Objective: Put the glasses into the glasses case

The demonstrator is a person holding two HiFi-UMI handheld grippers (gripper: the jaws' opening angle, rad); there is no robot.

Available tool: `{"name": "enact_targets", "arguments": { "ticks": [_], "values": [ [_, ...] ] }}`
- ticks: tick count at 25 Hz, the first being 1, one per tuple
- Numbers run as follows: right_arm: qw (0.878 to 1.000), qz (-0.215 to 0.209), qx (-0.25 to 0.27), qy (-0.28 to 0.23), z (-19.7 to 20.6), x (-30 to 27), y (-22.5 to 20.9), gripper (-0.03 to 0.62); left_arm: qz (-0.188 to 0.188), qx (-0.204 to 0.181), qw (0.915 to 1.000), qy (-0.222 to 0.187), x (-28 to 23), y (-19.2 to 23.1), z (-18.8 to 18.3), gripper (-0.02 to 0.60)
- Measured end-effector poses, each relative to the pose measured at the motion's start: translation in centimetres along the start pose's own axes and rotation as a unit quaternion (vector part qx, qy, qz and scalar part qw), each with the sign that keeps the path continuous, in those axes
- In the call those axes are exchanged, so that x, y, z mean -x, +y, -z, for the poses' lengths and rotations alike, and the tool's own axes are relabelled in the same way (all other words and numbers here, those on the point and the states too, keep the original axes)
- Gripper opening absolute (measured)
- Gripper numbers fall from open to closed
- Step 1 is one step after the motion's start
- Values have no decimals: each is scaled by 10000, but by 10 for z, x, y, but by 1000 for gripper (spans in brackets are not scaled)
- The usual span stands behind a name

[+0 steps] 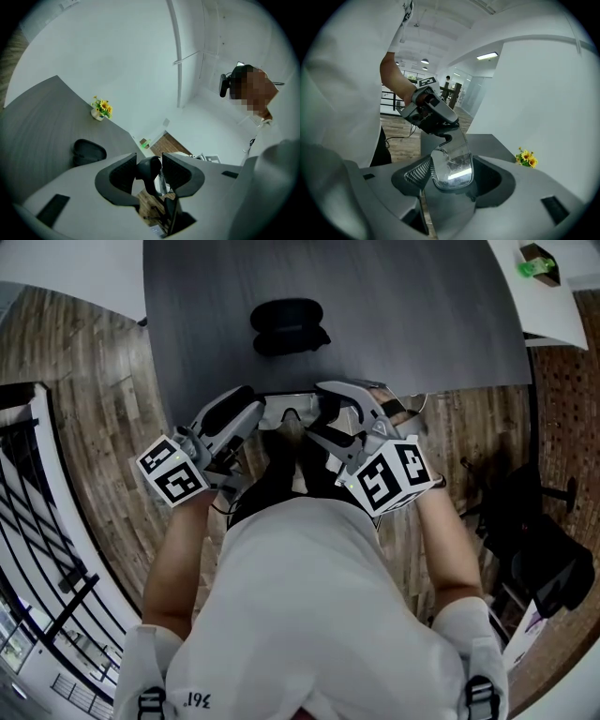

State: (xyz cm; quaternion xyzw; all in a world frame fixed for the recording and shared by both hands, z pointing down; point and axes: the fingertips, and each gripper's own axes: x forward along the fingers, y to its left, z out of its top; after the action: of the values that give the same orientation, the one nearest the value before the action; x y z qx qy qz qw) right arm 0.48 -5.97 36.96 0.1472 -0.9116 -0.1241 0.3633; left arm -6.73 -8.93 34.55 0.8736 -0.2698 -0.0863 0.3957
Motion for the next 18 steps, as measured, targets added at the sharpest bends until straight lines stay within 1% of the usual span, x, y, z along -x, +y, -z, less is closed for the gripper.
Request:
{"name": "enact_targets", "arguments": {
  "ticks": [9, 12, 18],
  "values": [
    [9995, 262, 2, 202, -8, -14, -14, 287, 211, -31, 9997, 128, -1, 15, -16, 166],
    [9994, 212, 34, 269, -4, -18, -17, 287, 211, -19, 9996, 165, -4, 21, -16, 166],
    [9995, -5, 170, 279, 9, -26, -24, 287, 71, -29, 9997, 253, -12, 33, -9, 169]
  ]
}}
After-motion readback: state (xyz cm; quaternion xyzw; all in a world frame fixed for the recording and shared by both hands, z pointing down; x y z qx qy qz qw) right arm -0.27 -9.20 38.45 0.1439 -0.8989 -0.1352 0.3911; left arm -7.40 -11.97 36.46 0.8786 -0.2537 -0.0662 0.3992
